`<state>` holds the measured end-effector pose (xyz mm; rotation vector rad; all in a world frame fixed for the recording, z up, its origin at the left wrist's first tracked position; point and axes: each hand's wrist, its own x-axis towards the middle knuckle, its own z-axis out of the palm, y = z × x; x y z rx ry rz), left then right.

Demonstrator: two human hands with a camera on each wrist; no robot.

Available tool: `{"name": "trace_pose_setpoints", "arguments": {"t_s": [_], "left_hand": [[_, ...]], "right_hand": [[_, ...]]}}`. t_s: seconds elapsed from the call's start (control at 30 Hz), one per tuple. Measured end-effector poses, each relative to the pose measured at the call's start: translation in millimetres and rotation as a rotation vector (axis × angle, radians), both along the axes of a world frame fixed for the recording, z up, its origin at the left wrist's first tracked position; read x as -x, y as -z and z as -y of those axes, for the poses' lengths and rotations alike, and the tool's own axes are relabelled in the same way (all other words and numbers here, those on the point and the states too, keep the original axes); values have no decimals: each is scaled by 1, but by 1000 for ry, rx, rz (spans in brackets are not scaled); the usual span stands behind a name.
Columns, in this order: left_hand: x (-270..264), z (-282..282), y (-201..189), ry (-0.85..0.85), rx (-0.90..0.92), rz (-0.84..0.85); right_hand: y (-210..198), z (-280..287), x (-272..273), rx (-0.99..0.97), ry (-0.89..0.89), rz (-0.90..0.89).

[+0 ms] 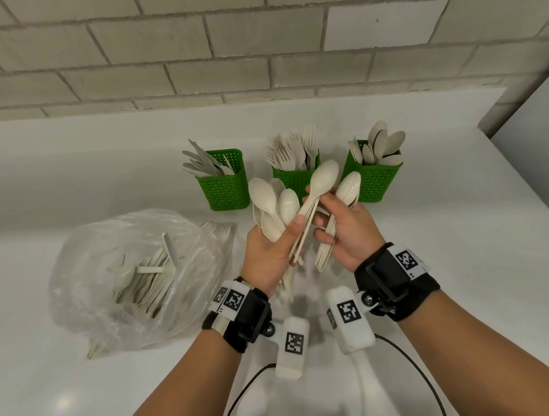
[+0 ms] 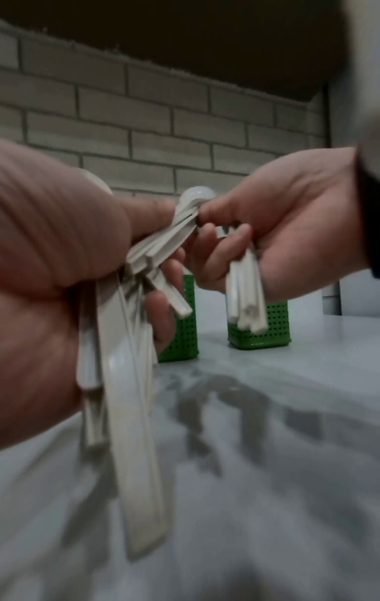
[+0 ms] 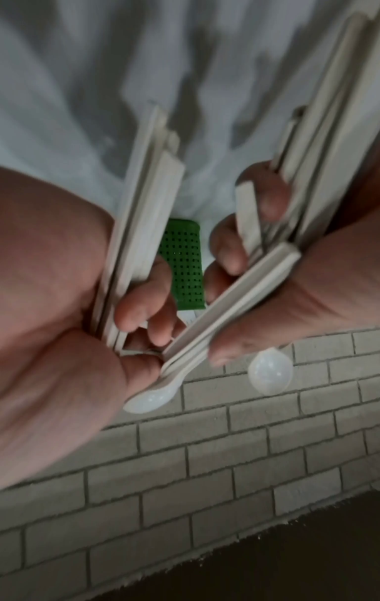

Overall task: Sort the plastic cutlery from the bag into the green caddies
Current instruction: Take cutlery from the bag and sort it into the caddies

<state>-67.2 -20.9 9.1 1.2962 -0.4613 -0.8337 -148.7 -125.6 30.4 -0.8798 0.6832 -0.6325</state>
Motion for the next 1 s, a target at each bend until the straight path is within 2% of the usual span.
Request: {"name": "trace_pose_setpoints", "arguments": {"t_s": [0.1, 0.2, 0.27, 0.4, 0.63, 0.7, 0.8, 0.87, 1.0], "left_hand": [[7, 3, -1, 58, 14, 28], [5, 4, 3, 55, -68, 64], [2, 4, 7, 84, -111, 100], [-1, 1, 12, 143, -143, 156], [-12, -7, 9, 143, -91, 72], [-16, -6, 7, 119, -97, 38], [-18, -4, 1, 145, -106, 6], [-17, -3, -2, 192, -110, 14], [-22, -5, 3, 218, -68, -41]], "right_hand": [[-1, -7, -7, -8, 88, -74], [1, -11, -11, -27, 144, -97], [2, -13, -12, -23, 110, -74], [5, -18, -11, 135, 20, -103], [1, 4, -2, 117, 40, -86], [1, 3, 0, 178, 25, -114], [3, -10, 2, 357, -151, -246], [7, -17, 1, 384, -259, -247], [10, -15, -1, 358, -163, -235]]}}
